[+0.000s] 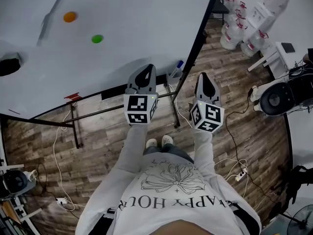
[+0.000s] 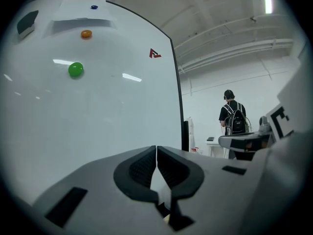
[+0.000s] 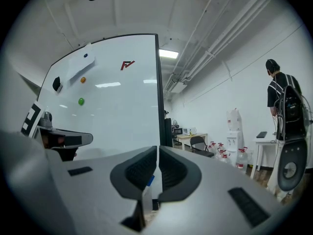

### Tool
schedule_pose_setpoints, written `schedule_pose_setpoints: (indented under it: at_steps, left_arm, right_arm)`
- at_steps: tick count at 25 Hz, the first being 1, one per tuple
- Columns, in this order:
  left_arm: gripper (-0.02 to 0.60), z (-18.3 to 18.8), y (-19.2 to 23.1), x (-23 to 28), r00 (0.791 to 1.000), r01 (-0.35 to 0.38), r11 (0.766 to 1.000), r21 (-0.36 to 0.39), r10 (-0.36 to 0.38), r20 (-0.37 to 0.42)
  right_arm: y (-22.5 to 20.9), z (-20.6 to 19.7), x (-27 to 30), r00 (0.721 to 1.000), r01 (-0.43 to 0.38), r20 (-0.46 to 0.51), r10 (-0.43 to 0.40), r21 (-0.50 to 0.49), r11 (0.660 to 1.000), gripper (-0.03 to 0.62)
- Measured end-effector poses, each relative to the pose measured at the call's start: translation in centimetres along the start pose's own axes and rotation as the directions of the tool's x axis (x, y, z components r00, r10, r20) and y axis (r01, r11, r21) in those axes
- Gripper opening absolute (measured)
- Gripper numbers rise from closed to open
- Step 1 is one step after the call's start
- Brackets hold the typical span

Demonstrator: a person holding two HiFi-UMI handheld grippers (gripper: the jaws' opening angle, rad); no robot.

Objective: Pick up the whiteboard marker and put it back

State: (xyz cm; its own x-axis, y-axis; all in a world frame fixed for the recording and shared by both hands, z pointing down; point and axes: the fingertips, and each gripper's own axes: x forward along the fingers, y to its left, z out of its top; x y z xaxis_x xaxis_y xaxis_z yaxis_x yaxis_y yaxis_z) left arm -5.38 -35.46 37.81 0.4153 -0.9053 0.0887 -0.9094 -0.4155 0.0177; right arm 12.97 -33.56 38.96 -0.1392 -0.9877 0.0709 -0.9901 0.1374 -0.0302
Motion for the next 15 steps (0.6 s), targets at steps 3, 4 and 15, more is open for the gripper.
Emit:
schedule_pose_setpoints:
  at_steps: [3, 4, 15]
  left_arm:
    - [0.009, -0.1, 0.08, -0.08, 1.0, -0.002, 1.0, 0.001, 0.002, -0.005]
    - [0.009, -0.13, 0.12, -0.11, 1.0, -0.003, 1.0, 0.001, 0.003, -0.007]
    - [0.009, -0.38, 0.3, 0.15, 1.0, -0.001, 1.0, -0.003, 0.001, -0.009]
  right_arm:
    - [0.05, 0.01, 0.05, 1.0, 0.001, 0.001, -0.001, 0.001, 1.0, 0.012]
    - [0.09, 0.01, 0.07, 1.0, 0.0, 0.0, 0.0, 0.0, 1.0, 0.012]
    - [0.32, -0.18, 0.58, 1.0, -0.006, -0.008, 0.006, -0.005, 1.0, 0.012]
